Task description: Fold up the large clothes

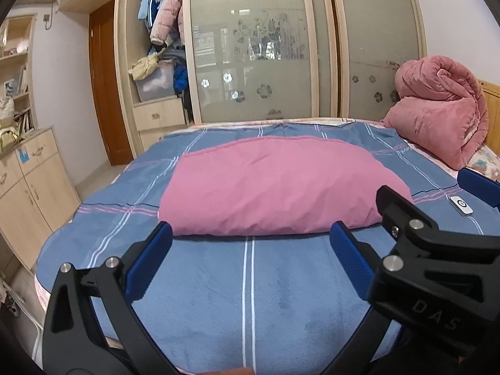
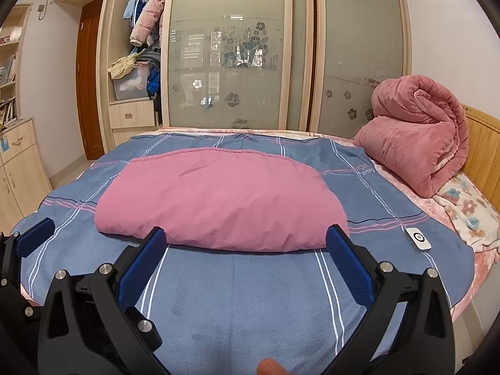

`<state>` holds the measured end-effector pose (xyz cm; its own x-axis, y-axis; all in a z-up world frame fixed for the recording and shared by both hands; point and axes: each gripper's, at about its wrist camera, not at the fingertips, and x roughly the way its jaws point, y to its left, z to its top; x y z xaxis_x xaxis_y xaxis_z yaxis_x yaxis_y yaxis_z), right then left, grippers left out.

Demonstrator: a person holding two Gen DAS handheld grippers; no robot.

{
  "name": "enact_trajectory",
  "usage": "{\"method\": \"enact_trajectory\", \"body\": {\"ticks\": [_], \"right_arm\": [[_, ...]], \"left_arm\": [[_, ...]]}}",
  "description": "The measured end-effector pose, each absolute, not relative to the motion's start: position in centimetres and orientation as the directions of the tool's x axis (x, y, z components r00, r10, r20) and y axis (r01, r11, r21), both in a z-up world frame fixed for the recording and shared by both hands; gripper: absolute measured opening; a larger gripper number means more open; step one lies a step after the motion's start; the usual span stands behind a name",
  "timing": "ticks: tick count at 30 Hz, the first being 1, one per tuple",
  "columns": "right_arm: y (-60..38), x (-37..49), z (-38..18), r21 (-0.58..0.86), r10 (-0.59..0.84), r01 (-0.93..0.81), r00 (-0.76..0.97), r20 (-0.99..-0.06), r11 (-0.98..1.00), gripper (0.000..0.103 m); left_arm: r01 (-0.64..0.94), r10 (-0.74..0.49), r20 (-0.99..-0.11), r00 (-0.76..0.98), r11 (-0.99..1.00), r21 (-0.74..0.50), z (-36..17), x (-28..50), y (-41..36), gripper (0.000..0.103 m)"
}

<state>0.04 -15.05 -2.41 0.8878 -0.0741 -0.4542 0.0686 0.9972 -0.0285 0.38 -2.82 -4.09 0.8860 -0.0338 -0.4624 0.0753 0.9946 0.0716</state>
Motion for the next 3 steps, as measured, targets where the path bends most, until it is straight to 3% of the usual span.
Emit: {"method": "enact_trajectory", "body": {"ticks": [3], "right_arm": [[-15.44,0.5,-2.76,-0.02,-0.083,0.083,0.888,-0.452,0.996,0.102]], "left_arm": [[0.064,-0.021,-0.482,0.876,0.995,0.074,-4.78,1.2,-2.86,0.101]]}}
